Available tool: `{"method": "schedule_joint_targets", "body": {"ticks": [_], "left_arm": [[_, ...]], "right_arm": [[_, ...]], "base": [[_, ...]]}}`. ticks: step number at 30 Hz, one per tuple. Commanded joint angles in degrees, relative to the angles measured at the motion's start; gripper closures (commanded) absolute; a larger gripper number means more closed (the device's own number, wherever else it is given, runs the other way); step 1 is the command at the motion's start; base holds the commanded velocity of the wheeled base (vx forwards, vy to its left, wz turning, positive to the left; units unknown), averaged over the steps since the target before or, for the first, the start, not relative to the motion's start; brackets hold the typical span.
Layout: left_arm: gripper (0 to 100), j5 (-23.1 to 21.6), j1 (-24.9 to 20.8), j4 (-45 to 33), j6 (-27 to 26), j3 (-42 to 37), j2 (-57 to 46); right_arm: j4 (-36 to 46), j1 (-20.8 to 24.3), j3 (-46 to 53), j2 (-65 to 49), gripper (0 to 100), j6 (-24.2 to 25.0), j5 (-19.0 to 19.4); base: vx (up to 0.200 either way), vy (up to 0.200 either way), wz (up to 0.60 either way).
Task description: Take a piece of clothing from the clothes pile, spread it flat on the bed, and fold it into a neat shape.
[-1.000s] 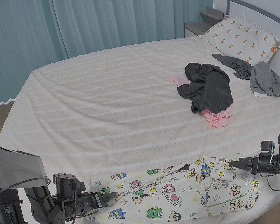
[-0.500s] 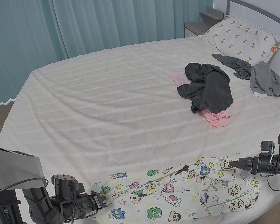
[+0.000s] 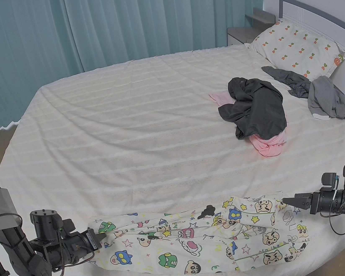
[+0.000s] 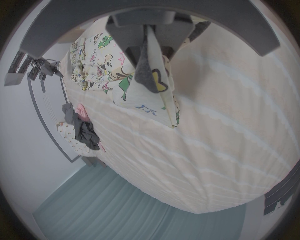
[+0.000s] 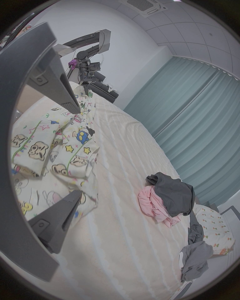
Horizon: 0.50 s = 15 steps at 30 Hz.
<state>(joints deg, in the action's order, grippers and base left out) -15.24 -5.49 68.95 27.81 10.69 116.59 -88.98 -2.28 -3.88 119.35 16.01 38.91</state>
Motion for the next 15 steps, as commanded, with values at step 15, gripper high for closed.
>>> {"method": "schedule_joint_targets", "body": {"ticks": [15], "left_arm": [[100,-15.6,35.4,0.2,-1.5,-0.4,-6.9]], "right_arm": [[-0.8,-0.1,0.0,-0.1,0,0.1,0.0]], "base": [[0.0,0.0,0.0]]}}
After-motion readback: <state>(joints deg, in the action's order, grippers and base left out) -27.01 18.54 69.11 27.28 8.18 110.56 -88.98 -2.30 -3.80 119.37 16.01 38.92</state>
